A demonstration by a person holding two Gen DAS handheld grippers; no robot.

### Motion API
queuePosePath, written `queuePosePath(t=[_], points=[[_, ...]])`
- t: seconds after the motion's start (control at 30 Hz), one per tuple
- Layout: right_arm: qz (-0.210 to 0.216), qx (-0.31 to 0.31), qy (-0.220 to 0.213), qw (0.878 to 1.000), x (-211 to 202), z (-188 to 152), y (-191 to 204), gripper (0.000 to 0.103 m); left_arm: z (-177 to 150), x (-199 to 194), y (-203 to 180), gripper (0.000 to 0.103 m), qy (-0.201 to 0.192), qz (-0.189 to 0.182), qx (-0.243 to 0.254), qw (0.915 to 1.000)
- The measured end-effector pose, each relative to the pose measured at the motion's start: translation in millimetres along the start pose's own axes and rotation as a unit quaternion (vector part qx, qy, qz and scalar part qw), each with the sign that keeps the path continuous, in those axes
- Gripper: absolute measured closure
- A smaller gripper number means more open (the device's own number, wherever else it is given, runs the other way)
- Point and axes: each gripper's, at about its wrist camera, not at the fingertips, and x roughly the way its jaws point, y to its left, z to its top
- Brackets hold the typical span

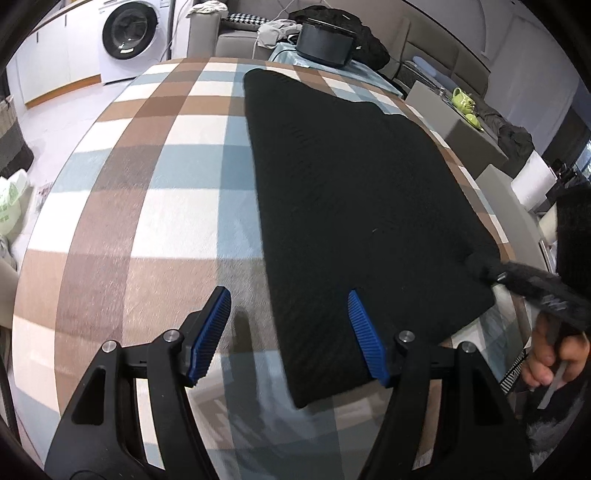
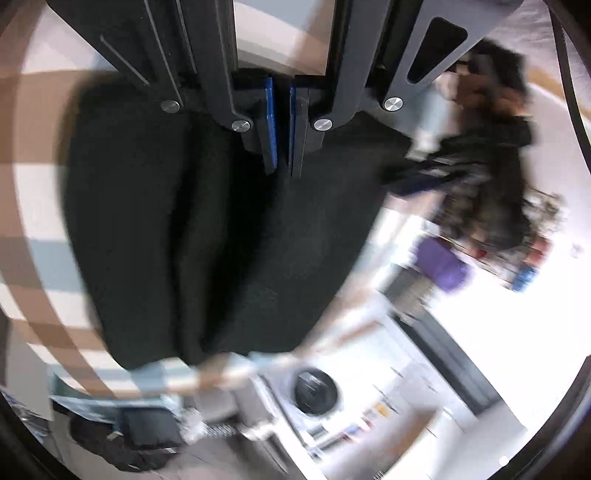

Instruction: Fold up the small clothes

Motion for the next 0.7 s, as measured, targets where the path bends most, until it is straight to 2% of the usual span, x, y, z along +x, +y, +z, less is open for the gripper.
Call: queuePosePath(t=[0.07,0.13,0.23,0.33,0.43,0.5,0.63,0.7], points=[[-0.018,0.007,0.027,0.999,10,0,-6,0.095,-3,-3,3,0.038,0.0,0.009,0.0,1.0],[0.005,0.017,0.006,1.0,0,1,-13,0.088,-3,-7,5,0.038,-0.004,0.013,-0.003,0.9999],[0.001,0.055,-0.035,0.998,-9,8,-28,0.082,0,-10,9,0.038,-0.011,0.012,-0.01,0.9998],[-0.022,0.1,-0.025,0.994,5,18,-56,0.081,5,-9,11,0.038,-0.012,0.014,-0.016,0.9997],[-0.01,0.116,-0.019,0.993,23,34,-67,0.08,10,-7,12,0.038,-0.014,0.016,-0.018,0.9996],[-0.006,0.116,-0.022,0.993,31,48,-68,0.076,13,-6,12,0.038,-0.018,0.017,-0.017,0.9996],[-0.021,0.113,-0.03,0.993,53,80,-71,0.079,19,0,13,0.038,-0.016,0.016,-0.023,0.9995],[-0.034,0.104,-0.031,0.994,56,86,-63,0.095,23,2,12,0.038,-0.018,0.013,-0.024,0.9995]])
